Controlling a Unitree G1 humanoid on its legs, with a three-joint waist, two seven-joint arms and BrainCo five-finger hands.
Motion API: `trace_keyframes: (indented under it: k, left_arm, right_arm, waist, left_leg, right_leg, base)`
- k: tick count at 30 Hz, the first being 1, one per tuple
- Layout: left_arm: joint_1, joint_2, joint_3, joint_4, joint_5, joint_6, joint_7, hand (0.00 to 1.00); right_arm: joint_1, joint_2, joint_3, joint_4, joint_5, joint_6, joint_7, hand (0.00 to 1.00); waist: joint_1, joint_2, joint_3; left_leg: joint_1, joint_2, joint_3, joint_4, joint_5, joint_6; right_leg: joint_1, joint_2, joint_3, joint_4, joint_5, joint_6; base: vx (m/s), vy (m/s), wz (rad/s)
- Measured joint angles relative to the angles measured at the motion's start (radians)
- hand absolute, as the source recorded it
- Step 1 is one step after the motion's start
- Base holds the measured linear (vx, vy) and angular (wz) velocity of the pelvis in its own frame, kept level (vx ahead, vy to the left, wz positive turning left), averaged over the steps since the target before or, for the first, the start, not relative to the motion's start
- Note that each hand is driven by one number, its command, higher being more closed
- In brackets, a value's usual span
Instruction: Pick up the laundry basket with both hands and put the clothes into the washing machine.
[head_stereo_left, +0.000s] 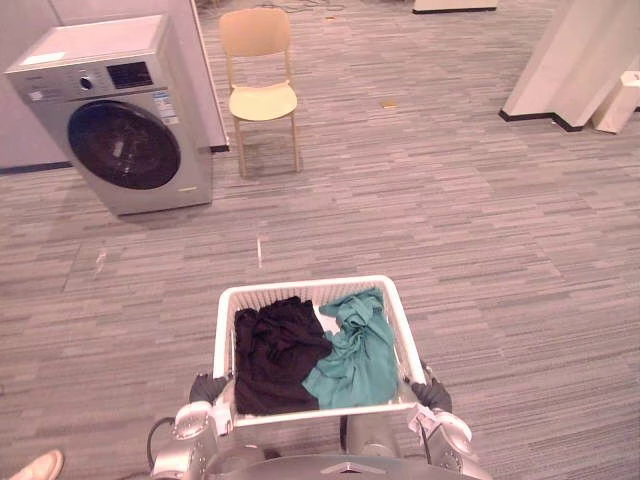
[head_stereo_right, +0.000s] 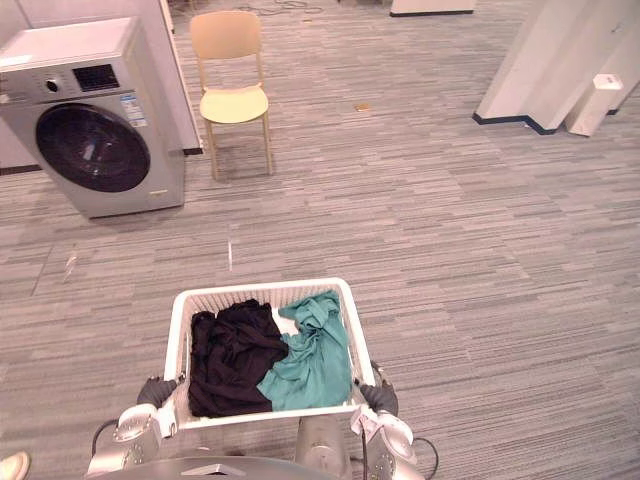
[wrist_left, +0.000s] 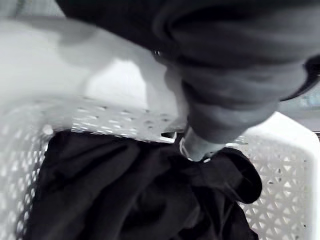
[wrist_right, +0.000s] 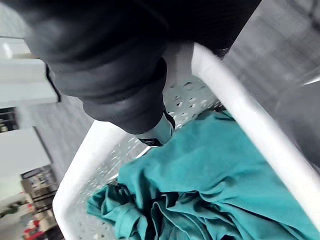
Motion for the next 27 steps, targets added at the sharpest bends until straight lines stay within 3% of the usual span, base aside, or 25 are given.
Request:
trace_keyframes:
  k: [1, 2, 3, 5, 7, 8, 9, 10, 11, 12, 13, 15, 16, 17, 19, 20, 21, 22, 23, 24, 25, 26, 27]
  left_arm:
    - [-0.024, 0.001, -0.012, 0.001, 0.0, 0.0, -0.002, 1.0]
    - [-0.036, 0.006, -0.027, 0.003, 0.0, -0.001, -0.003, 1.0]
    - [-0.037, 0.007, -0.032, 0.004, 0.0, -0.001, -0.004, 1.0]
    - [-0.013, -0.02, -0.015, 0.027, -0.004, -0.008, -0.004, 1.0]
    - [-0.002, -0.065, 0.008, 0.031, -0.004, 0.001, -0.002, 1.0]
    - [0.015, -0.08, 0.02, 0.03, -0.005, 0.002, -0.002, 1.0]
    - [0.044, -0.098, 0.035, 0.029, -0.01, 0.002, -0.001, 1.0]
    - [0.056, -0.105, 0.039, 0.029, -0.015, 0.002, -0.001, 1.0]
    - [0.087, -0.112, 0.041, 0.028, -0.028, 0.002, -0.001, 1.0]
    - [0.094, -0.117, 0.04, 0.013, -0.034, -0.006, -0.005, 1.0]
    - [0.096, -0.12, 0.041, -0.005, -0.034, -0.004, -0.004, 1.0]
    - [0.1, -0.125, 0.043, -0.033, -0.038, -0.005, -0.004, 1.0]
    - [0.102, -0.13, 0.046, -0.039, -0.038, -0.005, -0.004, 1.0]
    - [0.106, -0.14, 0.047, -0.045, -0.038, -0.005, -0.004, 1.0]
    - [0.119, -0.139, 0.028, -0.045, -0.038, -0.008, -0.006, 1.0]
    - [0.121, -0.139, 0.021, -0.04, -0.037, -0.005, -0.005, 1.0]
    - [0.123, -0.133, 0.013, -0.028, -0.037, -0.004, -0.002, 1.0]
    - [0.117, -0.128, 0.006, 0.014, -0.037, -0.003, 0.001, 1.0]
    - [0.107, -0.113, 0.006, 0.053, -0.036, 0.006, 0.001, 1.0]
    - [0.102, -0.102, 0.002, 0.062, -0.033, 0.013, 0.002, 1.0]
    - [0.1, -0.081, -0.01, 0.072, -0.023, 0.017, 0.002, 1.0]
    - [0.101, -0.06, -0.011, 0.072, -0.018, 0.027, 0.002, 1.0]
    - [0.101, -0.051, -0.01, 0.073, -0.018, 0.034, 0.002, 1.0]
  right_arm:
    - [-0.001, 0.003, -0.021, -0.02, 0.0, 0.003, 0.001, 1.0]
    - [0.005, 0.005, -0.036, -0.019, 0.001, 0.004, 0.0, 1.0]
    - [0.013, 0.005, -0.037, -0.019, 0.002, 0.005, 0.0, 1.0]
    - [0.021, 0.002, -0.042, -0.017, 0.005, 0.007, 0.0, 1.0]
    - [0.016, -0.016, -0.053, -0.029, 0.005, 0.009, -0.007, 1.0]
    - [0.021, -0.034, -0.05, -0.038, 0.006, 0.02, -0.006, 1.0]
    - [0.024, -0.04, -0.037, -0.05, 0.007, 0.03, -0.008, 1.0]
    - [0.026, -0.043, -0.032, -0.053, 0.007, 0.031, -0.008, 1.0]
    - [0.028, -0.044, -0.03, -0.06, 0.006, 0.035, -0.008, 1.0]
    - [0.03, -0.045, -0.032, -0.063, 0.006, 0.032, -0.008, 1.0]
    - [0.03, -0.047, -0.032, -0.069, 0.007, 0.031, -0.008, 1.0]
    - [0.029, -0.063, -0.022, -0.124, 0.007, 0.031, -0.005, 1.0]
    - [0.029, -0.063, -0.022, -0.133, 0.007, 0.032, -0.006, 1.0]
    - [0.028, -0.064, -0.028, -0.135, 0.007, 0.028, -0.008, 1.0]
    - [0.025, -0.075, -0.033, -0.108, 0.006, 0.013, -0.008, 1.0]
    - [0.005, -0.092, -0.033, -0.055, 0.004, 0.006, -0.006, 1.0]
    - [0.018, -0.094, -0.033, -0.027, 0.003, 0.008, -0.006, 1.0]
    - [0.015, -0.097, -0.035, 0.015, -0.002, 0.009, -0.005, 1.0]
    - [0.012, -0.08, -0.044, 0.049, -0.005, 0.011, -0.004, 1.0]
    - [0.021, -0.068, -0.051, 0.063, -0.009, 0.012, -0.004, 1.0]
    - [0.039, -0.044, -0.055, 0.073, -0.023, 0.023, -0.004, 1.0]
    - [0.054, -0.022, -0.052, 0.071, -0.034, 0.031, -0.001, 1.0]
    - [0.056, -0.012, -0.052, 0.07, -0.035, 0.033, -0.001, 1.0]
  waist:
    - [-0.006, 0.01, 0.005]
    - [-0.009, 0.02, -0.001]
    - [-0.009, 0.014, -0.009]
    - [-0.024, 0.027, -0.038]
    - [-0.041, 0.074, -0.023]
    - [-0.029, 0.098, -0.014]
    - [0.005, 0.114, -0.006]
    - [0.014, 0.12, 0.004]
    - [0.043, 0.112, 0.009]
    - [0.056, 0.104, 0.012]
    - [0.059, 0.103, 0.011]
    - [0.077, 0.098, 0.006]
    - [0.08, 0.098, 0.006]
    - [0.09, 0.092, 0.001]
    - [0.1, 0.09, -0.037]
    - [0.108, 0.083, -0.064]
    - [0.109, 0.064, -0.087]
    - [0.11, 0.031, -0.11]
    - [0.082, -0.016, -0.127]
    - [0.071, -0.034, -0.127]
    - [0.052, -0.048, -0.116]
    - [0.042, -0.059, -0.092]
    - [0.04, -0.055, -0.089]
  left_leg:
    - [0.039, 0.011, -0.017, 0.004, -0.043, -0.006]
    - [0.064, 0.019, -0.034, 0.006, -0.093, -0.014]
    - [0.081, 0.02, -0.044, 0.006, -0.118, -0.019]
    - [0.115, 0.069, -0.074, 0.098, -0.179, -0.028]
    - [-0.016, 0.138, -0.074, 0.466, -0.125, -0.06]
    - [-0.124, 0.18, -0.066, 0.706, 0.056, -0.091]
    - [-0.203, 0.226, -0.056, 0.905, 0.177, -0.099]
    - [-0.235, 0.242, -0.054, 0.993, 0.173, -0.096]
    - [-0.311, 0.247, -0.052, 1.112, 0.127, -0.083]
    - [-0.363, 0.249, -0.037, 1.121, 0.096, -0.078]
    - [-0.395, 0.25, -0.018, 1.105, 0.074, -0.073]
    - [-0.464, 0.248, 0.102, 0.824, -0.005, -0.067]
    - [-0.471, 0.246, 0.131, 0.725, -0.012, -0.066]
    - [-0.472, 0.222, 0.167, 0.48, -0.001, -0.076]
    - [-0.497, 0.173, 0.136, 0.19, 0.057, -0.111]
    - [-0.514, 0.159, 0.134, 0.138, 0.081, -0.126]
    - [-0.505, 0.135, 0.144, 0.121, 0.114, -0.111]
    - [-0.468, 0.066, 0.125, 0.134, 0.205, -0.039]
    - [-0.424, 0.0, 0.119, 0.155, 0.164, -0.001]
    - [-0.392, -0.023, 0.117, 0.153, 0.135, 0.009]
    - [-0.311, -0.051, 0.108, 0.136, 0.093, 0.027]
    - [-0.227, -0.058, 0.094, 0.121, 0.061, 0.034]
    - [-0.195, -0.056, 0.083, 0.105, 0.053, 0.037]
  right_leg:
    - [-0.015, 0.0, -0.043, -0.193, 0.014, 0.002]
    - [0.0, 0.004, -0.05, -0.455, 0.076, 0.01]
    - [0.0, 0.006, -0.043, -0.546, 0.108, 0.011]
    - [0.016, 0.038, -0.047, -0.52, 0.233, -0.029]
    - [0.075, 0.057, -0.11, -0.477, 0.168, -0.066]
    - [0.131, 0.082, -0.124, -0.476, 0.119, -0.083]
    - [0.199, 0.113, -0.117, -0.488, 0.076, -0.103]
    - [0.244, 0.129, -0.117, -0.502, 0.058, -0.109]
    - [0.343, 0.138, -0.112, -0.537, 0.014, -0.113]
    - [0.395, 0.136, -0.111, -0.568, -0.005, -0.111]
    - [0.425, 0.134, -0.111, -0.59, -0.02, -0.113]
    - [0.525, 0.103, -0.101, -0.661, -0.054, -0.09]
    - [0.549, 0.095, -0.101, -0.675, -0.063, -0.084]
    - [0.595, 0.07, -0.106, -0.697, -0.083, -0.058]
    - [0.628, 0.047, -0.107, -0.718, -0.136, -0.013]
    - [0.662, 0.019, -0.106, -0.73, -0.172, 0.038]
    - [0.681, -0.004, -0.093, -0.722, -0.186, 0.061]
    - [0.654, -0.056, -0.027, -0.564, -0.202, 0.08]
    - [0.569, -0.109, 0.062, -0.302, -0.126, 0.08]
    - [0.523, -0.118, 0.099, -0.172, -0.031, 0.068]
    - [0.453, -0.129, 0.129, 0.028, 0.165, 0.018]
    - [0.374, -0.129, 0.123, 0.164, 0.135, -0.016]
    - [0.331, -0.117, 0.111, 0.197, 0.102, -0.025]
  base:
    - [0.53, -0.084, 0.4]
    - [0.65, -0.12, 0.39]
    - [0.57, -0.144, 0.36]
    - [0.77, -0.235, 0.41]
    - [0.77, -0.274, 0.47]
    - [0.71, -0.24, -0.03]
    - [0.7, -0.215, -0.23]
    - [0.68, -0.166, -0.48]
    - [0.64, -0.113, -0.23]
    - [0.62, -0.099, -0.11]
    - [0.58, -0.064, -0.02]
    - [0.55, -0.006, -0.09]
    - [0.57, 0.046, -0.01]
    - [0.46, 0.061, 0.03]
    - [0.74, 0.177, -0.03]
    - [0.82, 0.255, -0.19]
    - [0.78, 0.255, -0.41]
    - [0.79, 0.247, -0.16]
    - [0.78, 0.232, 0.06]
    - [0.78, 0.223, 0.43]
    - [0.75, 0.178, 0.26]
    - [0.73, 0.162, 0.14]
    - [0.65, 0.126, -0.03]
